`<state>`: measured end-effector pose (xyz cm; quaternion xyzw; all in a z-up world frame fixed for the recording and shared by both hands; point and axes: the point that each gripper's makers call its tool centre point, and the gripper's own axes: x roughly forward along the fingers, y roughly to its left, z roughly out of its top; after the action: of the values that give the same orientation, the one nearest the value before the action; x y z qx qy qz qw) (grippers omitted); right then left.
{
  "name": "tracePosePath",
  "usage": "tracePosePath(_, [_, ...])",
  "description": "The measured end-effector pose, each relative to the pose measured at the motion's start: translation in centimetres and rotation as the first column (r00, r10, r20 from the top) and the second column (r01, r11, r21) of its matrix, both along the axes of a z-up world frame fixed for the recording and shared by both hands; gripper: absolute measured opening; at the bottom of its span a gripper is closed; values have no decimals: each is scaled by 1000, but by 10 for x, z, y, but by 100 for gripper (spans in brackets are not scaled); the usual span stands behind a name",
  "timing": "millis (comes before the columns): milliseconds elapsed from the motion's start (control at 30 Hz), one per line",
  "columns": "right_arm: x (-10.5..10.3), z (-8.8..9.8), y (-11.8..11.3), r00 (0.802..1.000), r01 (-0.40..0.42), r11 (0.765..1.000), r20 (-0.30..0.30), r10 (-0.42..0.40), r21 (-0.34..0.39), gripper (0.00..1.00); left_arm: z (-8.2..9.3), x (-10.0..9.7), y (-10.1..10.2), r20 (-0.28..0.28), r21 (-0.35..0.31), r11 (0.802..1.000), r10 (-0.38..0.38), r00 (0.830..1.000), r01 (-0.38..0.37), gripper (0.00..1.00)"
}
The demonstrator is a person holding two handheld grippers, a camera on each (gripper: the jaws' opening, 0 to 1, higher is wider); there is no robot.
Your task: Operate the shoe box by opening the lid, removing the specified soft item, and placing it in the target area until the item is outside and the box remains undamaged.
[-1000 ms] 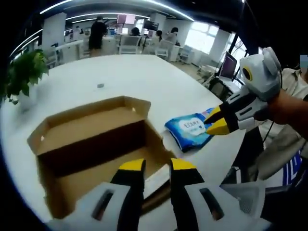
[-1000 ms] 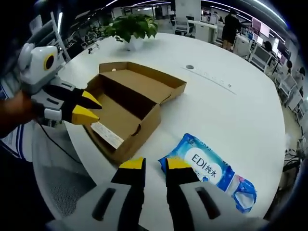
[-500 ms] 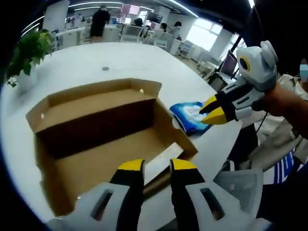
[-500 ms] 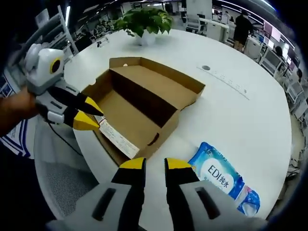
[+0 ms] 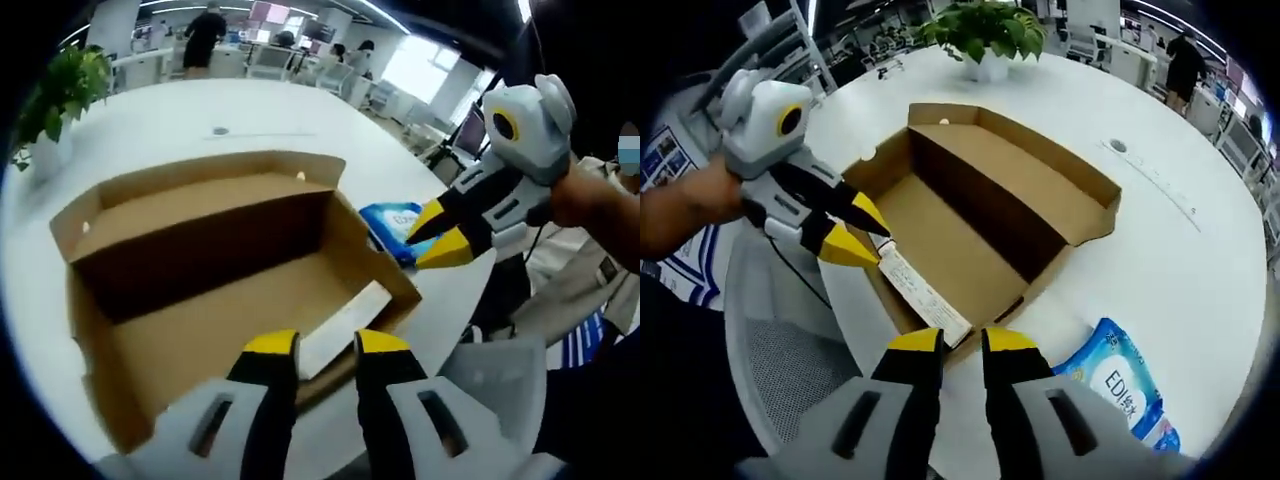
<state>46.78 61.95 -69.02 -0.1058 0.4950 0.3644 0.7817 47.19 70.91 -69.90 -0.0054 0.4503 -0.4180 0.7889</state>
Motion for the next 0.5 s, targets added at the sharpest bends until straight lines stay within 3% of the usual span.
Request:
tracePosePath(233, [-5,-6,16,990,-141,990,-25,141,1,13,-4,0,1,16,16,998,-53,998,53,19])
tracePosePath(500, [-8,-11,30,945,-325,945,-32,325,-24,16,-8,6,6,38,47,991,-126,991,125,19])
